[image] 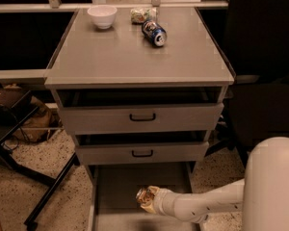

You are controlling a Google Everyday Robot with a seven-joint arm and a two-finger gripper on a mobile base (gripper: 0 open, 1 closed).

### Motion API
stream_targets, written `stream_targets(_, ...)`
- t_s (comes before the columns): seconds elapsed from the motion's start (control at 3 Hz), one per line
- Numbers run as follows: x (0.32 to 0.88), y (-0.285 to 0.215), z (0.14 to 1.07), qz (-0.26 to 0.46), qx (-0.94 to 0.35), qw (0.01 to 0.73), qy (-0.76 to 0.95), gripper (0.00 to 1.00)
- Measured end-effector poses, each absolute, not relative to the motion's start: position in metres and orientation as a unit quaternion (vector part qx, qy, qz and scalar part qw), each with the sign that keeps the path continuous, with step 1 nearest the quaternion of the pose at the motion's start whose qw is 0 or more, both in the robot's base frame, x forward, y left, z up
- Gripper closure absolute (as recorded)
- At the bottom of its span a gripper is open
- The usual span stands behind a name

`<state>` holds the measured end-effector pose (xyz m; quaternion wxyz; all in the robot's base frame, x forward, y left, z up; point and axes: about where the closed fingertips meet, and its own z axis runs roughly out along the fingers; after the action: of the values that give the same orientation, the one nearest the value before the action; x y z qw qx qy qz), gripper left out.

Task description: Place orange can into bottom drawer

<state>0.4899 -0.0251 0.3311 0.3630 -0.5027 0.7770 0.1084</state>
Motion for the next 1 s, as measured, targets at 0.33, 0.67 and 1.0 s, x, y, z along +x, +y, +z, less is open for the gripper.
stream_targets(0.33,0.495,-0.023,0.272,0.126,-0.494,0.339,0.791,1.0)
stream_targets(0.67,0.494,-0.022,0.246,0.143,-0.481,0.327,0.801,1.0)
stream_targets(1.0,0.494,-0.022,0.244,0.144,-0.48,0.326,0.802,1.0)
